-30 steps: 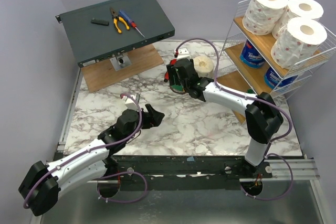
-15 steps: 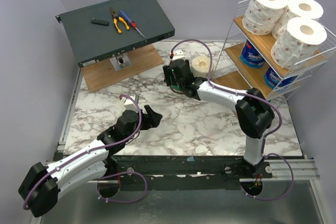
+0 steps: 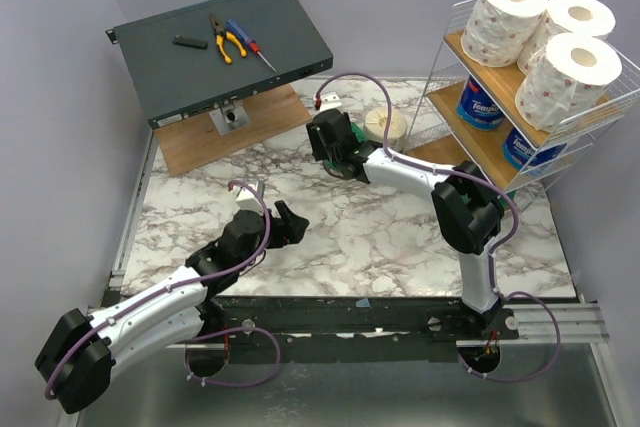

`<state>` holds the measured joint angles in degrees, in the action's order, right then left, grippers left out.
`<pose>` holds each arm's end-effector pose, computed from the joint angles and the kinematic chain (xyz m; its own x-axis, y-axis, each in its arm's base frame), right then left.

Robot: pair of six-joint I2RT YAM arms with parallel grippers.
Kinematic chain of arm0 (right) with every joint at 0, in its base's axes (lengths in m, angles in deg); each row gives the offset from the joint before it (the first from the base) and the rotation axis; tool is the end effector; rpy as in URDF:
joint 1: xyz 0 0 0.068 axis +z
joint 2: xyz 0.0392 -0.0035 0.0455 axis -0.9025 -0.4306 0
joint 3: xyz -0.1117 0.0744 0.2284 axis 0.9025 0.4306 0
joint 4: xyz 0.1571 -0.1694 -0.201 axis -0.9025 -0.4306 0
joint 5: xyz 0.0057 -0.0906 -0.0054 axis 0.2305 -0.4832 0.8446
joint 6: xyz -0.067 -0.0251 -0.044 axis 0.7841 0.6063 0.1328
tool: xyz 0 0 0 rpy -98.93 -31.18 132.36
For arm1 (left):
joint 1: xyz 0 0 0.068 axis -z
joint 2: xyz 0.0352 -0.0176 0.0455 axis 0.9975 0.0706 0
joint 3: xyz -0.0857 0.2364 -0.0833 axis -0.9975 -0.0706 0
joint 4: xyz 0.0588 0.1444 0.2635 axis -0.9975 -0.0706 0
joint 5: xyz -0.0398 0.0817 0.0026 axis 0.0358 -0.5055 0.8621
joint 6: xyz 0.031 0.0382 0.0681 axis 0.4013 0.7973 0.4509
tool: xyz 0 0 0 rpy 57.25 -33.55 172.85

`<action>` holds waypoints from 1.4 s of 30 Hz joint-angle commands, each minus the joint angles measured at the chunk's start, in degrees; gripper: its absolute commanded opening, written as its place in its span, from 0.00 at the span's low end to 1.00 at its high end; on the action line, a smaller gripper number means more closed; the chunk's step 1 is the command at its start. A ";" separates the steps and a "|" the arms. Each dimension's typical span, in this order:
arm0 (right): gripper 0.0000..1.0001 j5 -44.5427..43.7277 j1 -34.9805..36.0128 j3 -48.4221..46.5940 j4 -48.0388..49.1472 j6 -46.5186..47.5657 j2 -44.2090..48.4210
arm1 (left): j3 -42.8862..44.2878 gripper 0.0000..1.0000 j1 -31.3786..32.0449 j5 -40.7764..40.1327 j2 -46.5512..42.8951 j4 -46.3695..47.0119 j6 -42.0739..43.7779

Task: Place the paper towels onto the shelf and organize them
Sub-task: Pick up the paper towel from the center of the board.

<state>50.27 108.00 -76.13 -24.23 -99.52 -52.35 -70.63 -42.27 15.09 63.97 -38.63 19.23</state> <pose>0.4071 0.3431 0.1731 -0.4477 -0.2175 -0.8673 -0.2905 0.9527 -0.0890 0.1976 -0.1674 0.1502 -0.5921 -0.4321 -0.6802 0.1481 0.7714 -0.6189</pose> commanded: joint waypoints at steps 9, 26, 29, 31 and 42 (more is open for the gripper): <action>0.49 -4.78 -0.27 -3.25 -9.03 -2.89 -4.58 | -1.26 0.80 -0.70 -0.76 -0.41 0.80 0.61; 0.30 -4.08 -0.18 -1.08 -10.37 -3.34 4.58 | -1.83 0.79 -0.97 0.12 -1.20 0.98 0.37; 0.29 -3.77 0.08 -0.30 -11.00 -3.61 6.71 | -1.88 0.79 -0.96 0.34 -1.37 0.98 0.18; 0.29 -3.91 0.42 0.17 -11.45 -3.75 8.27 | -1.91 0.79 -0.93 0.39 -1.55 0.90 0.14; 0.29 -7.99 3.87 6.17 -17.29 -5.22 20.60 | -1.75 0.79 -0.96 1.13 -1.23 1.45 -0.53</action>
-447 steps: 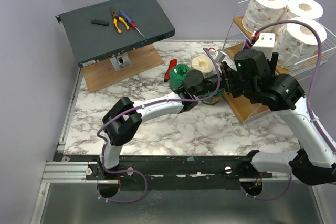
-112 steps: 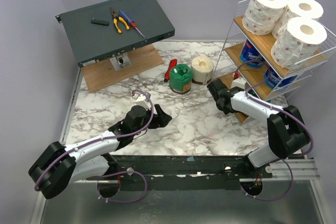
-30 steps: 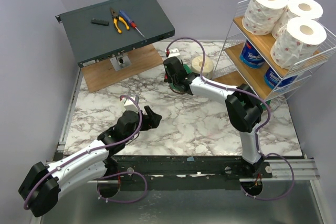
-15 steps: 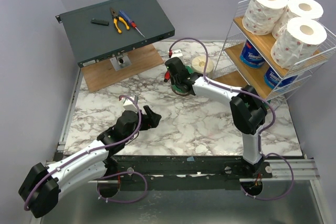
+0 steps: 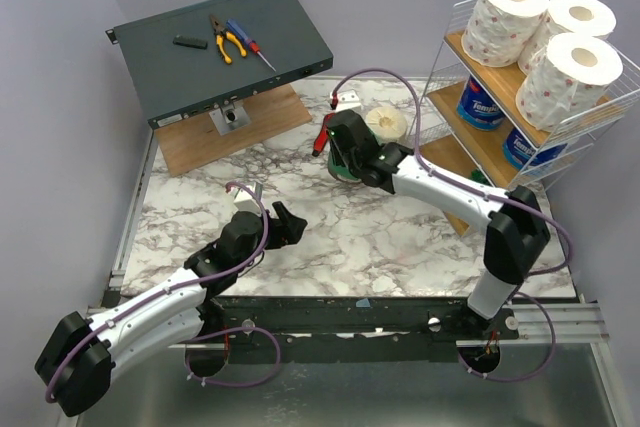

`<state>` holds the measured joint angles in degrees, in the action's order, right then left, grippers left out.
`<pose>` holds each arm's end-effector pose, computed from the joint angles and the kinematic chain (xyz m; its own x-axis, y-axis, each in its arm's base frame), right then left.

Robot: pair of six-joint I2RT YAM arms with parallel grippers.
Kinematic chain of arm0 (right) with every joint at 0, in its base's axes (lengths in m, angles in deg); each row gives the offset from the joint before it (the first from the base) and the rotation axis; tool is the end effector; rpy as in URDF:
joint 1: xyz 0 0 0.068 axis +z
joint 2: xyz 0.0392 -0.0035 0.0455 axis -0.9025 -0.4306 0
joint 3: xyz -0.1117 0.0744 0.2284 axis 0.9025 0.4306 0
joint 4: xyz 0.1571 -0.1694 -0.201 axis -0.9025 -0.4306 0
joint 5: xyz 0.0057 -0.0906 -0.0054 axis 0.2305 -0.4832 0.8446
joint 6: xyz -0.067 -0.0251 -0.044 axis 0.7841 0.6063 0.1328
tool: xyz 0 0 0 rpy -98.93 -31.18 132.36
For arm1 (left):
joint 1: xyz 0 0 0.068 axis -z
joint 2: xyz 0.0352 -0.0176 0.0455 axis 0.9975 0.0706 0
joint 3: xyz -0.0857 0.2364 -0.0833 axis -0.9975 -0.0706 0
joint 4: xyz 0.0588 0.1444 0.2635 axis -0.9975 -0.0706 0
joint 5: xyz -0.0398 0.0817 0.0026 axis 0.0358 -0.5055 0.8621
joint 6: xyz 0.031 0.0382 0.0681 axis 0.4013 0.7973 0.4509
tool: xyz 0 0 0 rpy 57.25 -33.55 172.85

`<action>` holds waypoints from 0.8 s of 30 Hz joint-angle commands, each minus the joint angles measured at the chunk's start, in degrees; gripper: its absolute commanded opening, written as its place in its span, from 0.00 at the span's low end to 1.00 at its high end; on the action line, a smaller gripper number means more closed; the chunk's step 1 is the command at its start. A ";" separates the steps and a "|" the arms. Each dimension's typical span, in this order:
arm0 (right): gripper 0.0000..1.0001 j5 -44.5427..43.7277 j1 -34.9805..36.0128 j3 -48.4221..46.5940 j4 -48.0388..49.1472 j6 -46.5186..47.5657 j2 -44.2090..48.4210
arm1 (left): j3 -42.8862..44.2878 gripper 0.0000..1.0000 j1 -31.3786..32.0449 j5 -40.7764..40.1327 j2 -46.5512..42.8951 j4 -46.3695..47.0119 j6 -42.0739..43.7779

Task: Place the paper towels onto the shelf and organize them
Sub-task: Pick up the paper towel from the center of the board, then place the paper towel on the shelf.

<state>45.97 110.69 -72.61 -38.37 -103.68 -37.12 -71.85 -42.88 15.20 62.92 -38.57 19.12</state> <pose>0.3550 0.3177 0.2499 -0.4706 -0.1924 -0.8611 -0.2425 0.9665 -0.0834 0.1967 -0.1629 0.1458 -0.5898 -0.4383 -0.6782 0.1389 0.7723 -0.6199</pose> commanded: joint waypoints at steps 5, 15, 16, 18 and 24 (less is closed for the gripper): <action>0.29 -8.12 1.19 8.58 -6.81 -2.28 12.40 | -0.14 0.79 -0.35 2.13 1.50 2.51 -1.08; 0.29 -17.77 -1.69 16.37 -13.84 -4.12 18.30 | 2.95 0.77 -0.28 6.62 9.29 6.28 -1.46; 0.29 -17.39 -2.79 17.07 -13.98 -4.34 18.64 | 3.27 0.77 -0.27 6.94 9.70 6.36 -1.38; 0.29 -16.73 -4.77 18.74 -13.53 -4.55 19.40 | 3.48 0.77 -0.27 7.14 10.19 6.60 -1.32; 0.29 -18.15 -9.10 22.54 -9.44 -5.28 21.06 | 3.71 0.77 -0.26 7.77 11.24 7.67 -1.65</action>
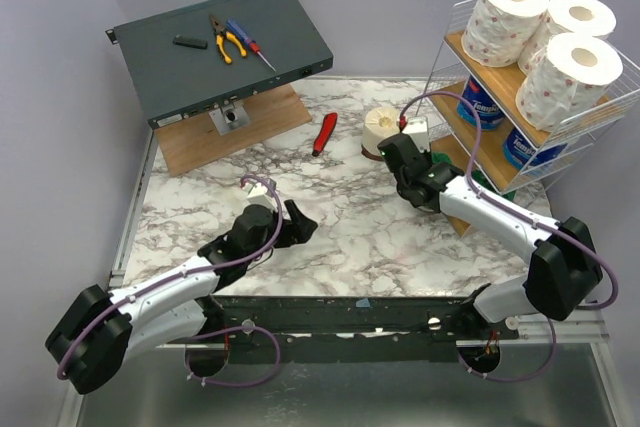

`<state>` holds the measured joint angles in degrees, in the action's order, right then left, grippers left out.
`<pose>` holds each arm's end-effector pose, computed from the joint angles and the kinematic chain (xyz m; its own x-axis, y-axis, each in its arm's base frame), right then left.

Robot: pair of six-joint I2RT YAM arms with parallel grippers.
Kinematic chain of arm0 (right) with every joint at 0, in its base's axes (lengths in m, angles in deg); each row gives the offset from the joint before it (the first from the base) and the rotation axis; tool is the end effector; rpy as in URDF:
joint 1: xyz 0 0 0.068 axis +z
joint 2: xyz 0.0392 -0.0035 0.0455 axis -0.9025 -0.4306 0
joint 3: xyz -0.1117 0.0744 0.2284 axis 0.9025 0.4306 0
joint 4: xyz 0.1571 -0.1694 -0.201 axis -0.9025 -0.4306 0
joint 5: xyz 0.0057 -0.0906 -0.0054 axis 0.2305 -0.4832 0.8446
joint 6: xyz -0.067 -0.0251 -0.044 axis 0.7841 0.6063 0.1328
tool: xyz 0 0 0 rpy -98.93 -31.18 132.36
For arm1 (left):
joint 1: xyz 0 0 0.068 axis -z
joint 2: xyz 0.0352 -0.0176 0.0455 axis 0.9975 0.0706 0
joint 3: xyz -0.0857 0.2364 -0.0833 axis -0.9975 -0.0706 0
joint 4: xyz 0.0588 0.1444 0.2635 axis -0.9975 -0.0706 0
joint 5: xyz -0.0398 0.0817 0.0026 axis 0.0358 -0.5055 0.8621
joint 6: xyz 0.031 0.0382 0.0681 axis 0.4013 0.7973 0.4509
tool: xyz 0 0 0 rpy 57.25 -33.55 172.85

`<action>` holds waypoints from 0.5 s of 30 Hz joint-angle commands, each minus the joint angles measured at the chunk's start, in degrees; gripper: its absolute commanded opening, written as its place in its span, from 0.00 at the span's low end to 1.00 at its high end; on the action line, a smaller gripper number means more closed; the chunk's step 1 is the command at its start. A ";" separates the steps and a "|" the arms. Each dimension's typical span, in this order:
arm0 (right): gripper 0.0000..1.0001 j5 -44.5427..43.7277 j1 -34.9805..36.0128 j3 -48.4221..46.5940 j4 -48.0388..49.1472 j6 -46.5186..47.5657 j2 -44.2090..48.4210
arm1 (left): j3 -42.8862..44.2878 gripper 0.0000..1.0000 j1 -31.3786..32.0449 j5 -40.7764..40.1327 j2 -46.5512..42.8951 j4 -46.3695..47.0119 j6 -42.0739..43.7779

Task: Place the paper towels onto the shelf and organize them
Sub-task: Place the paper towel on the shelf.

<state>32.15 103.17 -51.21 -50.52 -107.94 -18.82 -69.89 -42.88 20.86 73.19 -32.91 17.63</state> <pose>0.3124 0.1853 0.2170 -0.6074 -0.1990 -0.7691 0.0799 0.9479 -0.3084 0.2044 -0.1800 0.1288 -0.6718 -0.4010 -0.6228 0.1511 0.7489 -0.6452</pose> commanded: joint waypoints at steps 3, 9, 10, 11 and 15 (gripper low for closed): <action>0.29 -6.76 -2.65 0.99 3.23 -1.58 2.05 | 2.08 0.77 -0.27 2.57 1.84 2.42 0.01; 0.28 -10.32 -4.04 0.72 5.56 -1.97 -0.31 | 2.77 0.77 -0.26 3.58 3.71 3.78 0.42; 0.28 -11.19 -4.06 0.87 6.48 -1.86 -0.67 | 2.83 0.77 -0.27 3.67 3.81 3.78 0.52; 0.28 -11.94 -4.18 1.05 7.47 -1.51 -1.04 | 2.78 0.77 -0.26 3.62 3.83 3.82 0.48; 0.28 -14.17 -5.14 0.97 10.72 -0.35 -2.44 | 2.89 0.77 -0.27 3.76 3.87 4.46 1.02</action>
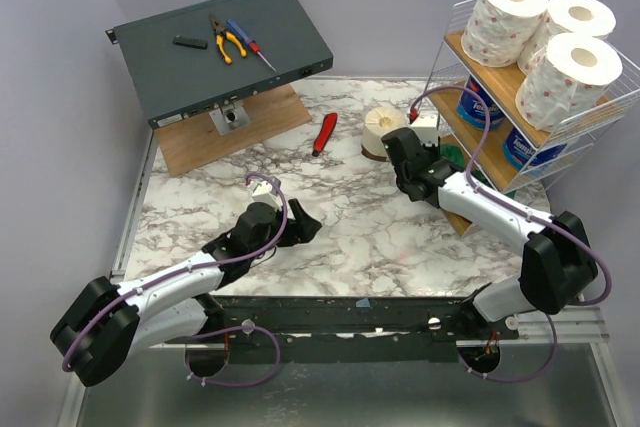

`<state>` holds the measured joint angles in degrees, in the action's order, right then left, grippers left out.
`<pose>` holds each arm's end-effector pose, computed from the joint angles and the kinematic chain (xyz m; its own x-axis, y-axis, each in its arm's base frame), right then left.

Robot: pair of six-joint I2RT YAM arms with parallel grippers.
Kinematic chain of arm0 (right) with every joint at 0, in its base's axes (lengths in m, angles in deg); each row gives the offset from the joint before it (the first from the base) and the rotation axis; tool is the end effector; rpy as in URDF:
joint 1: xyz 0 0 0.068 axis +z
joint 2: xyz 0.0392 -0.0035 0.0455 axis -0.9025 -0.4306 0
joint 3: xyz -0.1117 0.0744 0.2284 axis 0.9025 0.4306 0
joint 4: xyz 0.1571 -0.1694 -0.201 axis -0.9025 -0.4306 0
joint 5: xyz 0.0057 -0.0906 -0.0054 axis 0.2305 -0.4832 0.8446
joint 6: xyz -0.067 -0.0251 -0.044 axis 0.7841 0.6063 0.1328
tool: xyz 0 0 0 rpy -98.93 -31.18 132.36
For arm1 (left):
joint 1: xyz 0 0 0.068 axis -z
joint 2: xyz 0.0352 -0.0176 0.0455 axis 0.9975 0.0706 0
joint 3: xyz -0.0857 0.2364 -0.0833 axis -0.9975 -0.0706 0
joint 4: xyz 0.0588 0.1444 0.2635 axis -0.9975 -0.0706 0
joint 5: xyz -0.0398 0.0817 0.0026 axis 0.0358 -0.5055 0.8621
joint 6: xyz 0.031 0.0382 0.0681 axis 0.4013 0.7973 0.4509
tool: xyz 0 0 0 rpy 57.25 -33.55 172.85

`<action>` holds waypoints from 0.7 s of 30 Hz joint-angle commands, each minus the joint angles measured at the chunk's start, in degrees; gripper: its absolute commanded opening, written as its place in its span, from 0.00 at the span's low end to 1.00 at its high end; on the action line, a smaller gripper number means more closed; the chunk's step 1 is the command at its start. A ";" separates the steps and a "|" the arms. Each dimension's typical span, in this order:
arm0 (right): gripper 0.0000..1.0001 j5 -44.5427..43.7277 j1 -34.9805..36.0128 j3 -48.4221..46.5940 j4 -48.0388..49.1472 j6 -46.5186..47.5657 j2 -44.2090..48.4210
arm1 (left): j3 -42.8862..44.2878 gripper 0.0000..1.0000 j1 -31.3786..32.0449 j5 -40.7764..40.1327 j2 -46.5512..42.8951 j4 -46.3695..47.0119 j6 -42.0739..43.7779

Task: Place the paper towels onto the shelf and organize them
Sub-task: Place the paper towel on the shelf.

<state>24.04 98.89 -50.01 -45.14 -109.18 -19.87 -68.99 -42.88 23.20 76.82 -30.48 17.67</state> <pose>0.3313 0.1571 0.2163 -0.5445 -0.1247 -0.8294 0.2822 0.9040 -0.3211 0.2074 -0.1870 0.1243 -0.6960 -0.3816 -0.6083 0.1681 0.7370 -0.6546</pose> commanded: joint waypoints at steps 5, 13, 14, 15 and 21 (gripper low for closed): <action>0.28 -6.69 -2.20 0.39 7.67 1.66 -2.95 | 1.77 0.77 -0.27 1.59 0.19 2.13 1.21; 0.27 -6.46 -4.82 0.74 8.28 -0.44 -5.35 | 1.60 0.77 -0.27 1.85 0.10 2.32 1.55; 0.27 -6.51 -5.09 0.83 8.28 -0.63 -5.66 | 1.51 0.77 -0.27 1.86 0.09 2.32 1.50; 0.27 -6.47 -5.21 0.91 8.28 -0.83 -5.93 | 1.51 0.77 -0.27 1.86 0.01 2.32 1.57; 0.28 -6.95 -6.34 0.92 8.28 -1.41 -6.86 | 1.40 0.77 -0.27 1.73 -0.25 2.26 1.60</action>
<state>21.35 93.77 -49.68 -37.54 -109.91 -26.17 -68.49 -42.88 23.84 76.82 -29.52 18.55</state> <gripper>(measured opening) 0.334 0.767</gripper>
